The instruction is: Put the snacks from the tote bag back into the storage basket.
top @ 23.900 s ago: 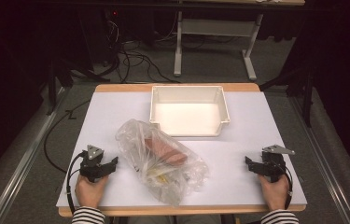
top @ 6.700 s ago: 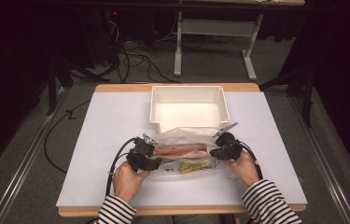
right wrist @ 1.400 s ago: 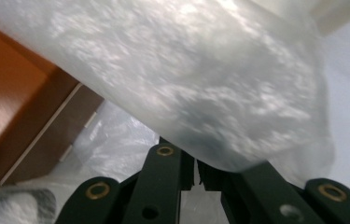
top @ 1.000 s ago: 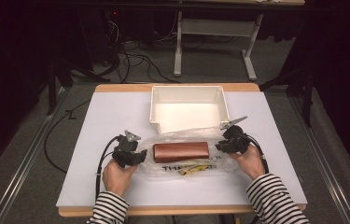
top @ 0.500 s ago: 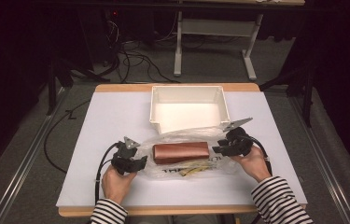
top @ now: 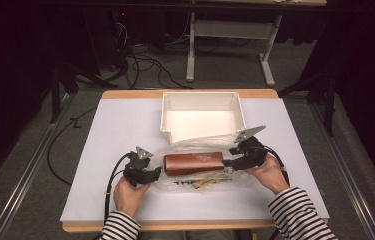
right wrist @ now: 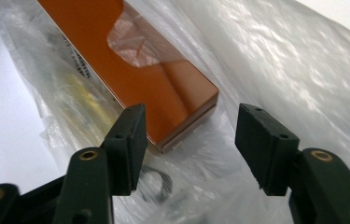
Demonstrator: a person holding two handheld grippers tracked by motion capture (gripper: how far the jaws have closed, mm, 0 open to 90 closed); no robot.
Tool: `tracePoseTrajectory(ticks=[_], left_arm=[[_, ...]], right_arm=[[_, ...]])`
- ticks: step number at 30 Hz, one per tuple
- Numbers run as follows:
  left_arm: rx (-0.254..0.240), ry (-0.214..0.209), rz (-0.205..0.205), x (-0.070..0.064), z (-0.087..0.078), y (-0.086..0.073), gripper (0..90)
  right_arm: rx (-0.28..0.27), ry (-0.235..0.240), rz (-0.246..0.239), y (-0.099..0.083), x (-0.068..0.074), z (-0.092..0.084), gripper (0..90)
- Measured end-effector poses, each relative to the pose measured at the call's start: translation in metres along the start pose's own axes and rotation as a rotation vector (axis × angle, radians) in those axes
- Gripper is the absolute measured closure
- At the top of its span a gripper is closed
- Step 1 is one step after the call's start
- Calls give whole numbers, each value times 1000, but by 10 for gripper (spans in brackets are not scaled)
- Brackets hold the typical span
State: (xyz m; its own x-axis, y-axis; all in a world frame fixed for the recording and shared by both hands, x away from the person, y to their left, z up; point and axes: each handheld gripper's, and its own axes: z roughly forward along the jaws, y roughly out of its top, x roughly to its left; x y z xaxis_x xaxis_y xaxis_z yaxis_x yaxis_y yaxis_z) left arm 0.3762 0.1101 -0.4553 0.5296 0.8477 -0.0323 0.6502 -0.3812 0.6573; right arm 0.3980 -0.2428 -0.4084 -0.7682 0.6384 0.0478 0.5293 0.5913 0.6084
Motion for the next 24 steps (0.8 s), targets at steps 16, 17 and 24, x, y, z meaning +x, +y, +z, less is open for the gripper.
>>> tracePoseTrajectory(ticks=[16, 17, 24], left_arm=[[4, 8, 7, -1, 3, 8, 474], [1, 10, 10, -1, 3, 9, 476], [-17, 0, -2, -1, 2, 12, 477]], right_arm=[[8, 35, -96, 20, 10, 13, 385], [15, 40, -98, 21, 11, 15, 383], [33, 67, -124, 26, 11, 22, 365]])
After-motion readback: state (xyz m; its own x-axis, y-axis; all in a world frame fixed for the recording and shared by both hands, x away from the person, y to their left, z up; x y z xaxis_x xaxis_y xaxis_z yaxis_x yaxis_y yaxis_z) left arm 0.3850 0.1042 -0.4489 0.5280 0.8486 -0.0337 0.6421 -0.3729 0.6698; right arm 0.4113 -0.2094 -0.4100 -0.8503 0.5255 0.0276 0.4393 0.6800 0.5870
